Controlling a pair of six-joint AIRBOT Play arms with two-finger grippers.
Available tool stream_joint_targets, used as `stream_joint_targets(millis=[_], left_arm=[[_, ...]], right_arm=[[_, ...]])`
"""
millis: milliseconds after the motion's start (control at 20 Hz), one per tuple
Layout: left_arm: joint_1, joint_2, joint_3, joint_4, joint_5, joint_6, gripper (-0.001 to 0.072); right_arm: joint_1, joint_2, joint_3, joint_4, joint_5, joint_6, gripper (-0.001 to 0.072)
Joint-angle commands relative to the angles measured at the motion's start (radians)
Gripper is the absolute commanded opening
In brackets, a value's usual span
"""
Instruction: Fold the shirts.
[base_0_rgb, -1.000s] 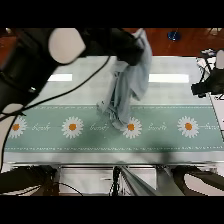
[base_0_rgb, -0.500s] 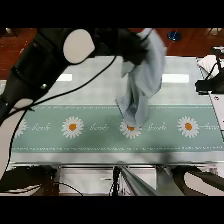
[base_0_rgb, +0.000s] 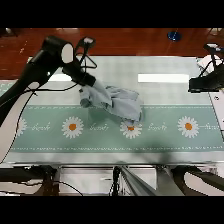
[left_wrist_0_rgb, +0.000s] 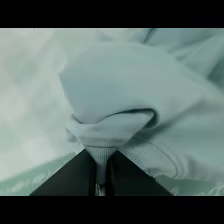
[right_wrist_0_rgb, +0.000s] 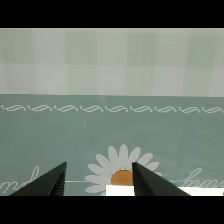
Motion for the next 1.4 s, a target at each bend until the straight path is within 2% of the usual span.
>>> stream_joint_targets(millis=[0,50,100,150,250,350,700,800,850,900,1150,1350], left_arm=[[0.052,-0.004,-0.172,-0.014,-0.035,0.006,0.0033],[0.053,-0.005,-0.195,-0.019,-0.036,0.023,0.0092],[0.053,-0.005,-0.201,-0.019,-0.054,0.086,0.0374],[0.055,-0.001,-0.196,0.003,-0.078,0.135,0.0551],[0.076,0.018,-0.182,0.078,-0.117,0.177,0.0571],[0.121,0.045,-0.182,0.07,-0.117,0.166,0.0572],[0.266,0.099,-0.2,-0.225,-0.117,0.18,0.0572],[0.278,0.121,-0.263,-0.244,-0.116,0.206,0.0577],[0.287,0.134,-0.315,-0.25,-0.113,0.208,0.0631],[0.3,0.151,-0.372,-0.27,-0.109,0.212,0.0631],[0.393,0.333,-0.693,-0.525,0.09,0.275,0.0631],[0.406,0.351,-0.772,-0.545,0.155,0.32,0.0631]], right_arm=[[0.0,-0.008,0.0,0.08,-0.017,-0.03,0.0477],[0.0,-0.014,-0.001,0.096,-0.017,-0.035,0.0478],[0.001,-0.02,-0.001,0.108,-0.015,-0.045,0.0477],[0.0,-0.028,-0.001,0.121,-0.014,-0.053,0.0477],[0.0,-0.042,-0.001,0.127,-0.014,-0.055,0.0478],[0.0,-0.057,-0.001,0.127,-0.014,-0.055,0.0478],[0.0,-0.074,-0.007,0.175,-0.024,-0.101,0.0478],[0.0,-0.078,-0.007,0.212,-0.03,-0.127,0.0479],[0.0,-0.085,-0.007,0.228,-0.029,-0.134,0.0479],[0.0,-0.097,-0.007,0.24,-0.025,-0.137,0.0479],[0.0,-0.155,-0.007,0.284,-0.007,-0.151,0.0478],[0.0,-0.161,-0.007,0.319,-0.024,-0.163,0.0478]])
